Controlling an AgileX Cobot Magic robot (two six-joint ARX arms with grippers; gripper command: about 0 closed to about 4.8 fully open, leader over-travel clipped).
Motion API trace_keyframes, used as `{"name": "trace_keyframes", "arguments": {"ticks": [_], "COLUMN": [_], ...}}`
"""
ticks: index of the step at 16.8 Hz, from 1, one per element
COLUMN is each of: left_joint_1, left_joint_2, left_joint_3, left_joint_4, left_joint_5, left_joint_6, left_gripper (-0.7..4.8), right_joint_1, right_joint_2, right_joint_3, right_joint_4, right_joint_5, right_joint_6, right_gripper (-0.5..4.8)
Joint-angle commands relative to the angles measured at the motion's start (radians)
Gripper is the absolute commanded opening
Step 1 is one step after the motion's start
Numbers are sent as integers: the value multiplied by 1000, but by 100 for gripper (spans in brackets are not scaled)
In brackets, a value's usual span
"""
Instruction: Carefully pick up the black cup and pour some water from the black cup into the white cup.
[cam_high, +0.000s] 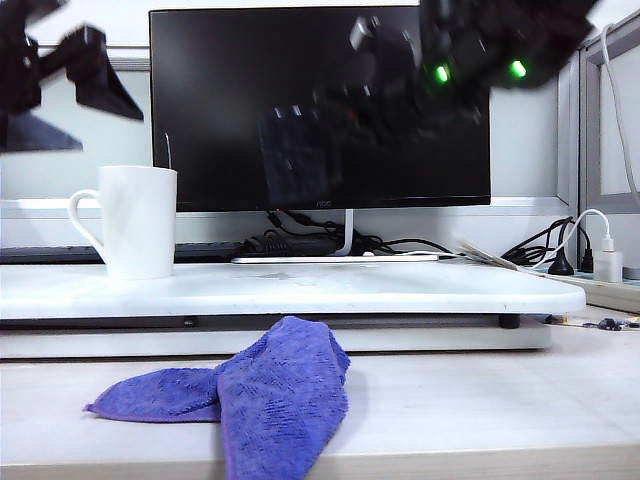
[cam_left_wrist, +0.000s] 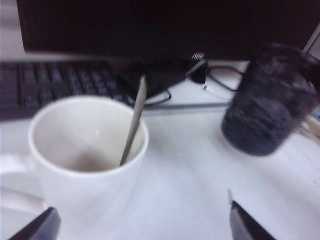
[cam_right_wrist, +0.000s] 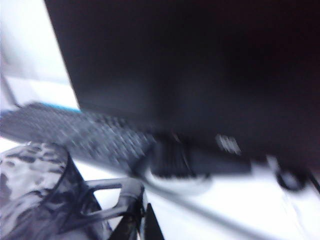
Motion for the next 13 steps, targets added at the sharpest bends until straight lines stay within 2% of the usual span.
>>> {"name": "trace_keyframes", "arguments": {"ticks": [1,4,5,9,13], "left_joint_1": [0,0,0,0,0], "left_joint_2": [-61,-111,-131,-160,-241], "left_joint_3": [3,3,3,3,3], "left_joint_4": [13,13,13,3,-123], "left_joint_5": [-2,-4,-3,6,-5], "left_joint_6": [9,9,9,25,186], "left_gripper": [479,479,479,479,479], "right_joint_1": [9,10,18,41,55], "right_joint_2": [-17,-17,-15,32,111], "right_joint_3": [129,227,287,369,451], "right_joint_4": [-56,-127,-194,-261,-323], "right_joint_5": [-43,-58,-64,-102,-121], "right_joint_6": [-1,0,-1,-7,-56], "right_gripper": [-7,-7,-7,-7,-7]}}
